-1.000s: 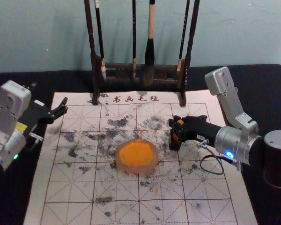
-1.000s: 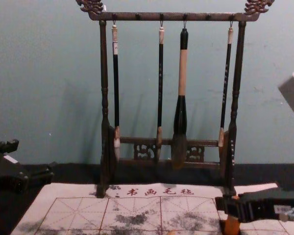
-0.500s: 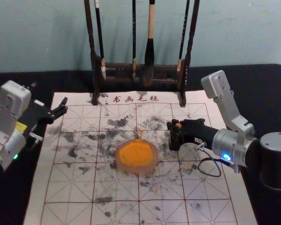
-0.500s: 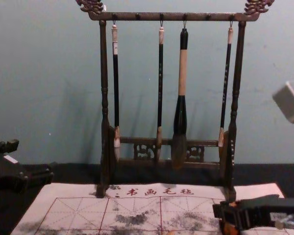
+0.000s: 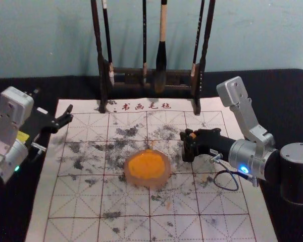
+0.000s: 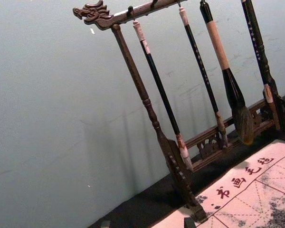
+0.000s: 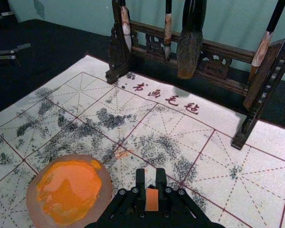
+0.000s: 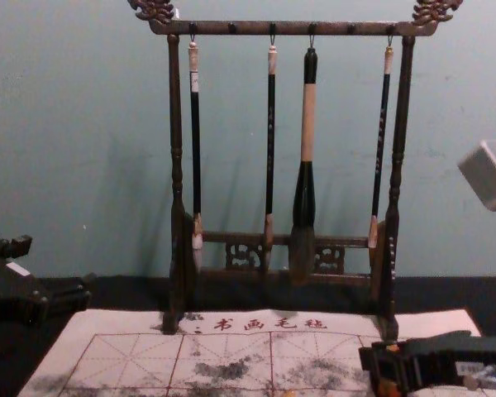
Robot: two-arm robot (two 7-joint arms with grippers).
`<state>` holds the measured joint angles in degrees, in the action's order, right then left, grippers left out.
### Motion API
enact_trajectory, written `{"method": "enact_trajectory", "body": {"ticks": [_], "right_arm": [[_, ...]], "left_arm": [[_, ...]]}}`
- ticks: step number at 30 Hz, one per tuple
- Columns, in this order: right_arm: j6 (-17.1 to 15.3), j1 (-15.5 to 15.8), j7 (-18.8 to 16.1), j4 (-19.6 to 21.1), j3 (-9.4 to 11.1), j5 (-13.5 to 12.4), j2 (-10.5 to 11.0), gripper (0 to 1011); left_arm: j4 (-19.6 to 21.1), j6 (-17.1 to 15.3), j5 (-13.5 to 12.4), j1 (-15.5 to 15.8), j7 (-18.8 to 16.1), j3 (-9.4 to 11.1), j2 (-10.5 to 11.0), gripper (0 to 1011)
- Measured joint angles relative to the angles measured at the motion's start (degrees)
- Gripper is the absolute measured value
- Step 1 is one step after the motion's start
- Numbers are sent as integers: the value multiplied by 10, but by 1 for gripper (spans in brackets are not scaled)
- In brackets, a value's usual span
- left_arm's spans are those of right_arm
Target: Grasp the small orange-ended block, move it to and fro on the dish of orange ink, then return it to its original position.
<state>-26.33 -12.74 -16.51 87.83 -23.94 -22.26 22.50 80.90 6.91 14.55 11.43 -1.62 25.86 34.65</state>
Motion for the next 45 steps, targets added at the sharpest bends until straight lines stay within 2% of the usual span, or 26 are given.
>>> {"method": "enact_trajectory", "body": {"ticks": [6, 12, 13, 16, 17, 19, 20, 22, 23, 25, 27, 28, 32, 36, 41, 42, 45], "right_arm": [[0, 0, 0, 0, 0, -1, 0, 145], [0, 0, 0, 0, 0, -1, 0, 324], [0, 0, 0, 0, 0, -1, 0, 382], [0, 0, 0, 0, 0, -1, 0, 446], [0, 0, 0, 0, 0, -1, 0, 507], [0, 0, 0, 1, 0, -2, 1, 538], [0, 0, 0, 1, 0, -2, 0, 609], [0, 0, 0, 1, 0, -2, 1, 650], [0, 0, 0, 1, 0, -2, 0, 707], [0, 0, 0, 1, 0, -2, 0, 738], [0, 0, 0, 1, 0, -2, 0, 820], [0, 0, 0, 1, 0, -2, 1, 820], [0, 0, 0, 1, 0, -2, 1, 956], [2, 0, 0, 1, 1, -2, 0, 1002], [58, 13, 13, 19, 22, 5, -7, 1002], [89, 21, 23, 24, 33, 10, -12, 1002], [142, 32, 41, 25, 48, 22, -21, 1002]], "left_arm": [[0, 0, 0, 0, 0, 0, 0, 1001], [0, 0, 0, 0, 0, 0, 0, 1001], [0, 0, 0, 0, 0, 0, 0, 1001], [0, 0, 0, 0, 0, 0, 0, 1001], [0, 0, 0, 0, 0, 0, 0, 1001], [0, 0, 0, 0, 0, 0, 0, 1001], [0, 0, 0, 0, 0, 0, 0, 1001], [0, 0, 0, 0, 0, 0, 0, 1001], [0, 0, 0, 0, 0, 0, 0, 1001], [0, 0, 0, 0, 0, 0, 0, 1001], [0, 0, 0, 0, 0, 0, 0, 1001], [0, 0, 0, 0, 0, 0, 0, 1001], [0, 0, 0, 0, 0, 0, 0, 1001], [0, 0, 0, 0, 0, 0, 0, 1001], [0, 0, 0, 0, 0, 0, 0, 1001], [0, 0, 0, 0, 0, 0, 0, 1001], [0, 0, 0, 0, 0, 0, 0, 1001]]}}
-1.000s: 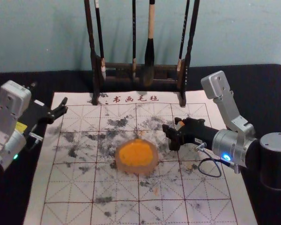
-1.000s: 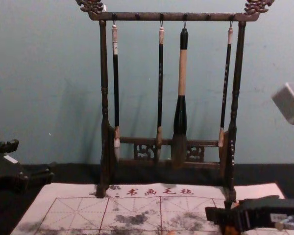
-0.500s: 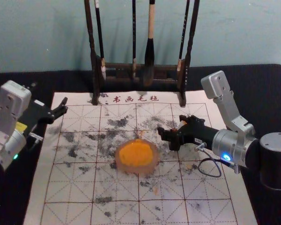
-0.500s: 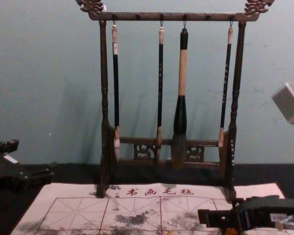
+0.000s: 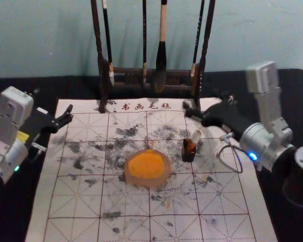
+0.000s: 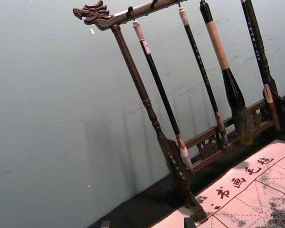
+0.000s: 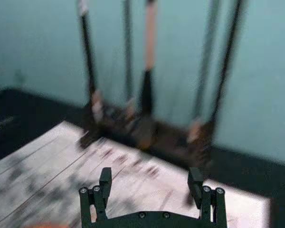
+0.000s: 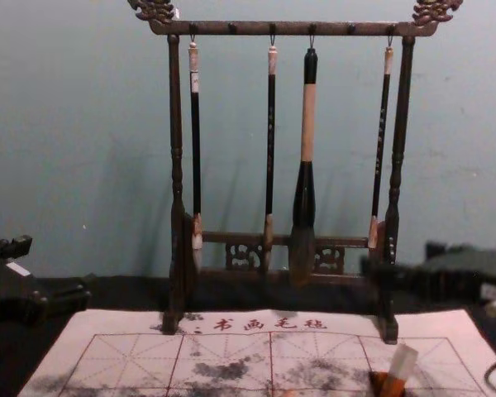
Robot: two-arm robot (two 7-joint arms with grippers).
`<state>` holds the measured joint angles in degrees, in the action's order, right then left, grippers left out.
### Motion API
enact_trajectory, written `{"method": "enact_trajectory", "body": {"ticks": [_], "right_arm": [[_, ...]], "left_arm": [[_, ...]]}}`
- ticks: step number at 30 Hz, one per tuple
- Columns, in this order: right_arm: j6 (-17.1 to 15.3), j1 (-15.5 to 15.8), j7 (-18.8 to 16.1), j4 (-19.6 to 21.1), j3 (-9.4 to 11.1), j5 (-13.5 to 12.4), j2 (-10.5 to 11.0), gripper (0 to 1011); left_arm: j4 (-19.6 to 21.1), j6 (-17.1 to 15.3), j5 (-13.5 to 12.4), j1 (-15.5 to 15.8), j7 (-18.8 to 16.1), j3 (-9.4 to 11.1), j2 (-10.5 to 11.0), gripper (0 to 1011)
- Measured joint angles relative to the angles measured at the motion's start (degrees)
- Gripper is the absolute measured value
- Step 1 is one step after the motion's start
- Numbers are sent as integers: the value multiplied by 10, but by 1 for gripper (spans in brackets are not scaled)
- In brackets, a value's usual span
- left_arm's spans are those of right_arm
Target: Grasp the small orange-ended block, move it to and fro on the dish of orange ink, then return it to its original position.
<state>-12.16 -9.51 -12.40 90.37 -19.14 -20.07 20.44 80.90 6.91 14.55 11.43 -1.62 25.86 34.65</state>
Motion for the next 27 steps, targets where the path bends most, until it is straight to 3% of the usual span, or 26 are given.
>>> {"method": "enact_trajectory", "body": {"ticks": [2, 3, 7, 16, 27], "right_arm": [[37, 6, 14, -5, 9, 11, -6, 1002], [70, 10, 29, -16, 16, 26, -12, 1002], [126, 18, 61, -56, 29, 61, -20, 1002], [135, 34, 63, -113, 38, 84, -20, 1000], [135, 35, 54, -131, 39, 92, -24, 1002]], "left_arm": [[0, 0, 0, 0, 0, 0, 0, 1001], [0, 0, 0, 0, 0, 0, 0, 1001], [0, 0, 0, 0, 0, 0, 0, 1001], [0, 0, 0, 0, 0, 0, 0, 1001], [0, 0, 0, 0, 0, 0, 0, 1001]]}}
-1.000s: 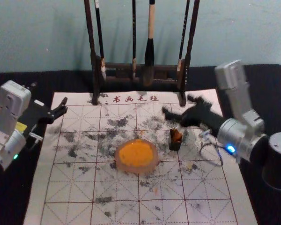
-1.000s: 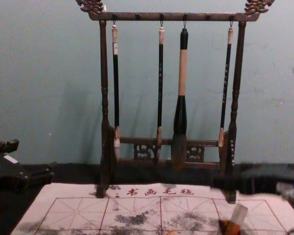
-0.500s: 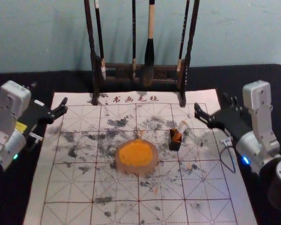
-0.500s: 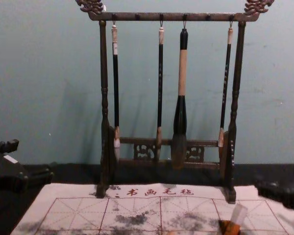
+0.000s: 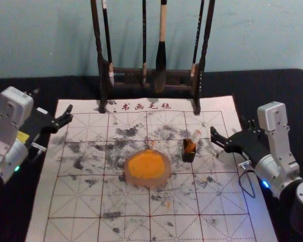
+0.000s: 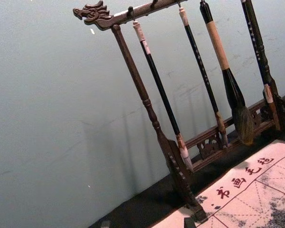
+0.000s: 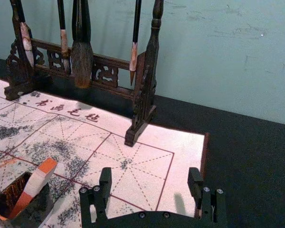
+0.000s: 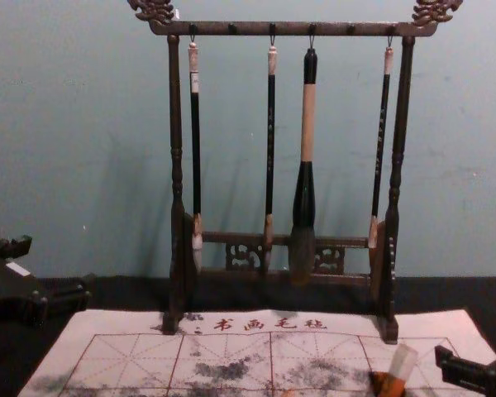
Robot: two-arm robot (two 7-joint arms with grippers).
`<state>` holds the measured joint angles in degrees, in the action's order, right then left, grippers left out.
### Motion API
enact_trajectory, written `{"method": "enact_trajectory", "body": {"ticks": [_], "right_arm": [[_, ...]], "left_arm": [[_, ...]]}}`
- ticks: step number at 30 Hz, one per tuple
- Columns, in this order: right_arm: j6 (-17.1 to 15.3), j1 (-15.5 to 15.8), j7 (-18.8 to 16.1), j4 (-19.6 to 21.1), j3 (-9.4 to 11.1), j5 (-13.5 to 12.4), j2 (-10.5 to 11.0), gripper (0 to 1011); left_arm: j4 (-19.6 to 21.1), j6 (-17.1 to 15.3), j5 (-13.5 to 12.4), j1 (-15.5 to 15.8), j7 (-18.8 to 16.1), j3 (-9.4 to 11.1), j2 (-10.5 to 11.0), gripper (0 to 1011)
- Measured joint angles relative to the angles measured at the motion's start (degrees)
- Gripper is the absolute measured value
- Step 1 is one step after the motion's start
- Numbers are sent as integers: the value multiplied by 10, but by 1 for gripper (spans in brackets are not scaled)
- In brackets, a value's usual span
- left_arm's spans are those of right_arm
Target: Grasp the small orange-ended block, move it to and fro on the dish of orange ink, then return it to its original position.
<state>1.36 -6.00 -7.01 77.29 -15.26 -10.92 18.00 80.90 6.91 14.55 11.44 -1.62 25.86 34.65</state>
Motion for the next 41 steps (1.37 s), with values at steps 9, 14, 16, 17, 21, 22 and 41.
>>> {"method": "enact_trajectory", "body": {"ticks": [9, 14, 16, 17, 21, 22, 41], "right_arm": [[-1, 0, 1, 3, 0, -1, 1, 1002], [-1, 0, 1, 4, 0, -2, 1, 1002], [-2, 0, 1, 4, 0, -2, 1, 1002], [-2, 0, 1, 5, 0, -2, 1, 1002], [-2, 0, 1, 5, 0, -2, 1, 1002], [-2, 0, 1, 5, 0, -2, 1, 1002], [-3, 0, 2, 6, 0, -3, 2, 1002]], "left_arm": [[0, 0, 0, 0, 0, 0, 0, 1001], [0, 0, 0, 0, 0, 0, 0, 1001], [0, 0, 0, 0, 0, 0, 0, 1001], [0, 0, 0, 0, 0, 0, 0, 1001], [0, 0, 0, 0, 0, 0, 0, 1001], [0, 0, 0, 0, 0, 0, 0, 1001], [0, 0, 0, 0, 0, 0, 0, 1001]]}}
